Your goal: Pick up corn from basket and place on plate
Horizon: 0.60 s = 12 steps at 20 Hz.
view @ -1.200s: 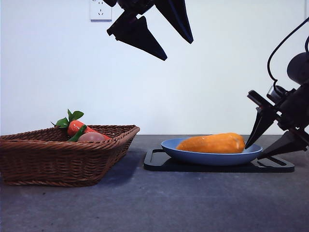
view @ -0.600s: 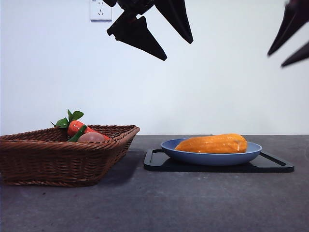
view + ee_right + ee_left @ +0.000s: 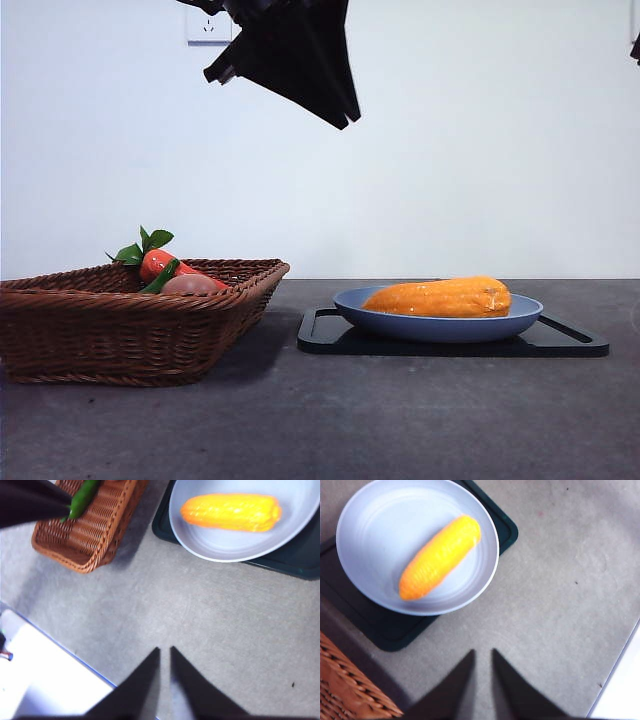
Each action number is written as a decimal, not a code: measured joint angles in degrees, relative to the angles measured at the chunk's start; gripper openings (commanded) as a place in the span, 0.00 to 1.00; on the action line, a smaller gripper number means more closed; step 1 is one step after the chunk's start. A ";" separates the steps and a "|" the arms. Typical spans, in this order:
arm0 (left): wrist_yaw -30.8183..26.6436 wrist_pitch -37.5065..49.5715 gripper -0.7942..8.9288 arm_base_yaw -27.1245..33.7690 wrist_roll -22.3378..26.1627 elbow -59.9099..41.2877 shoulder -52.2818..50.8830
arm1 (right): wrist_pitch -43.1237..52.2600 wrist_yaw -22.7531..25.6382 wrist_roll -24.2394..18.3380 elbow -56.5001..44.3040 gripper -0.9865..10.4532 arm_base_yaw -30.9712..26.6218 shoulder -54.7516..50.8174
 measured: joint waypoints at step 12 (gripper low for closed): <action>-0.02 3.02 0.09 0.00 0.00 0.00 0.00 | 0.26 -0.26 -1.11 0.00 0.09 0.04 0.00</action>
